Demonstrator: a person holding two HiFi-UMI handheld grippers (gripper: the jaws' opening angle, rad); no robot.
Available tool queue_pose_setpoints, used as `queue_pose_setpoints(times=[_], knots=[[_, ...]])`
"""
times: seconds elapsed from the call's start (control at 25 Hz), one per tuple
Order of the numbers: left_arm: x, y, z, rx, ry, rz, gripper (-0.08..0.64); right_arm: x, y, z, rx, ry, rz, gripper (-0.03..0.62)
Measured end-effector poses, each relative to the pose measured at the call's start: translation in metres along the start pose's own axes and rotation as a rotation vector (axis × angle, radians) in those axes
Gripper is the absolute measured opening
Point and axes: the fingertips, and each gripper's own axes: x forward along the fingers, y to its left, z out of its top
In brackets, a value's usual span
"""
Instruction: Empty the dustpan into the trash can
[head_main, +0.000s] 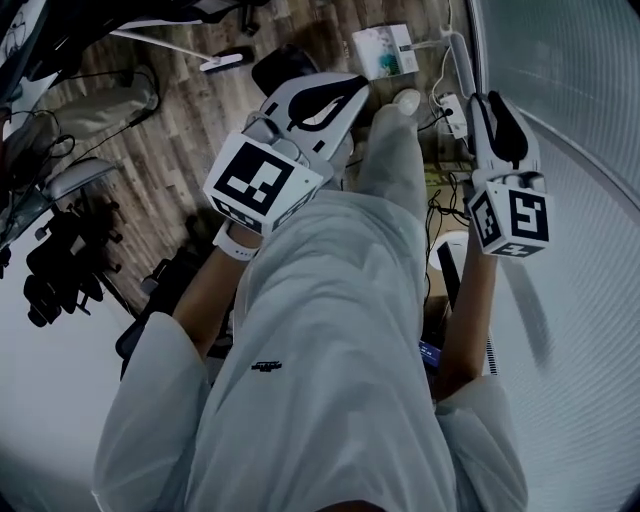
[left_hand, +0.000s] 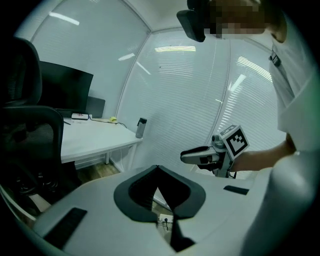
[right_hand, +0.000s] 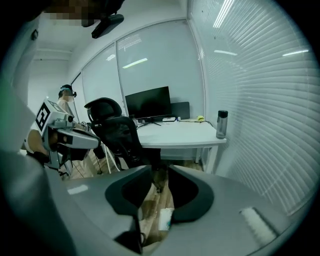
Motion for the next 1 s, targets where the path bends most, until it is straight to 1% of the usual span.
queue_pose_setpoints(times=[0.12, 0.2, 0.24, 0.52, 0.76, 0.88, 1.0], knots=[[0.022, 0.011, -0.013, -0.007, 0.025, 0.012, 0.008, 0.025, -0.01, -0.009, -0.008, 0.03, 0.009, 0.144], [0.034, 0.02, -0.018, -0.015, 0.036, 0.021, 0.008, 0.041, -0.017, -0.015, -0.003, 0.045, 0.008, 0.187], [0.039, 0.023, -0.021, -0.019, 0.041, 0.023, 0.008, 0.049, -0.02, -0.017, 0.003, 0.055, 0.009, 0.19], [0.068, 0.033, -0.048, -0.055, 0.09, 0.018, 0.008, 0.088, -0.038, -0.044, 0.025, 0.123, 0.005, 0.192], [0.081, 0.039, -0.057, -0.057, 0.09, 0.025, 0.008, 0.11, -0.043, -0.059, -0.009, 0.167, 0.005, 0.192], [0.09, 0.043, -0.07, -0.067, 0.112, 0.028, 0.008, 0.123, -0.048, -0.068, -0.035, 0.205, 0.0, 0.192], [0.098, 0.041, -0.083, -0.072, 0.133, 0.01, 0.008, 0.131, -0.049, -0.075, -0.08, 0.245, -0.008, 0.192]])
